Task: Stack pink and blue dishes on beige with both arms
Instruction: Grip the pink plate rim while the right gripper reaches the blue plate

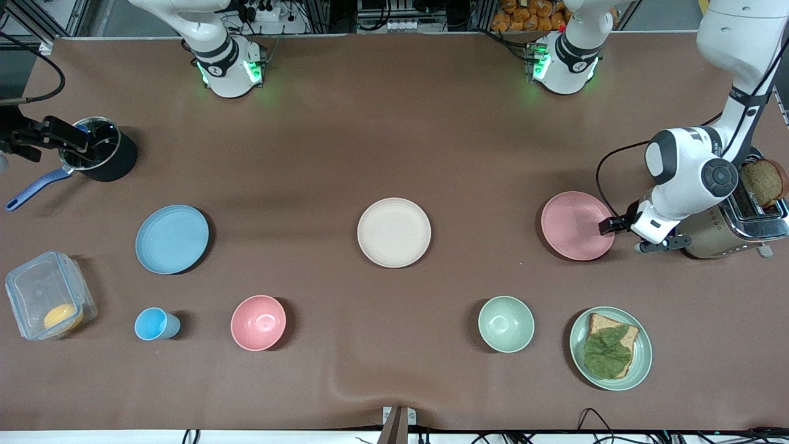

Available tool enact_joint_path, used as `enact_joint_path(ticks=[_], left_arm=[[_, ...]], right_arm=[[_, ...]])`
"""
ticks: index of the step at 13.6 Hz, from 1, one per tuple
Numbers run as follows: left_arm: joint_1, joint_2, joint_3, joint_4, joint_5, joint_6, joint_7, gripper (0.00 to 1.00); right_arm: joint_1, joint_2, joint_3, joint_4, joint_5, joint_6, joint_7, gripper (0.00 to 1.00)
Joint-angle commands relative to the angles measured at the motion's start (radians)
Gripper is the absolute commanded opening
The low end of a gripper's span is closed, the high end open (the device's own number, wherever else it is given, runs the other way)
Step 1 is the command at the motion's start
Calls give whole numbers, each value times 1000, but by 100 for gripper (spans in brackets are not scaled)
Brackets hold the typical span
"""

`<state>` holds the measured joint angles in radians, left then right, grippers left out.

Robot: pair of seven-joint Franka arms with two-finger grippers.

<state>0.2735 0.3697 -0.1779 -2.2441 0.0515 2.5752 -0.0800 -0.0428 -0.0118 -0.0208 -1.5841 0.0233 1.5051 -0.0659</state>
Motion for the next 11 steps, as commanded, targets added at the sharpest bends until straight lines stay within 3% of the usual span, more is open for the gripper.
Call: enact_joint_path(ticks=[1, 3, 4, 8, 11], left_arm=[[9, 11, -6, -12, -7, 29, 14, 34], [9, 6, -6, -23, -7, 37, 16, 15], [9, -4, -8, -26, -7, 37, 14, 0], [15, -34, -8, -37, -7, 34, 20, 0], [15, -124, -20, -38, -7, -13, 25, 0]], right_arm=[[-8, 9, 10, -49, -8, 34, 2, 100], [-17, 59, 10, -51, -8, 38, 2, 100], [-25, 84, 10, -53, -5, 55, 2, 100], [-74, 212, 9, -54, -5, 142, 2, 100], [-144, 332, 10, -54, -5, 230, -12, 100]])
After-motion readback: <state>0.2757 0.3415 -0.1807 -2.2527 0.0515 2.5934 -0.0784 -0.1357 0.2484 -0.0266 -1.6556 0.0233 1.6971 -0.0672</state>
